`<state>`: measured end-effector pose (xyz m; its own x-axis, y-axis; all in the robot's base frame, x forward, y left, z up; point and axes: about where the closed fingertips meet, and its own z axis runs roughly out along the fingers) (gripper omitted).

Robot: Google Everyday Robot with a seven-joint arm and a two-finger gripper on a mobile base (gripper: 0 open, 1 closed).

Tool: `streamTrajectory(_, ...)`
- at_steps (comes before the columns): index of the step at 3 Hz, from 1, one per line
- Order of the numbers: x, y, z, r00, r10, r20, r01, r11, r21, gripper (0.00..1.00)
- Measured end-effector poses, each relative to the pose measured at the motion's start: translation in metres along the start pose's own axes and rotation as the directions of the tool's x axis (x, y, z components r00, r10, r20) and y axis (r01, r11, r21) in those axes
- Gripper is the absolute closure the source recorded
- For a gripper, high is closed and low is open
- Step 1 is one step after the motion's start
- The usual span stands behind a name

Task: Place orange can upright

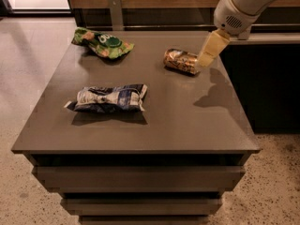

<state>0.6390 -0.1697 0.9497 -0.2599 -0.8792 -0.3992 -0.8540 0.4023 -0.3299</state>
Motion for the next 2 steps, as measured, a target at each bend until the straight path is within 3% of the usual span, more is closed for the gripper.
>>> streamTrajectory(2,-0.022,-0.007,0.049,0.991,-0.053,-0.119,0.043,0.9956,-0.083,0.00)
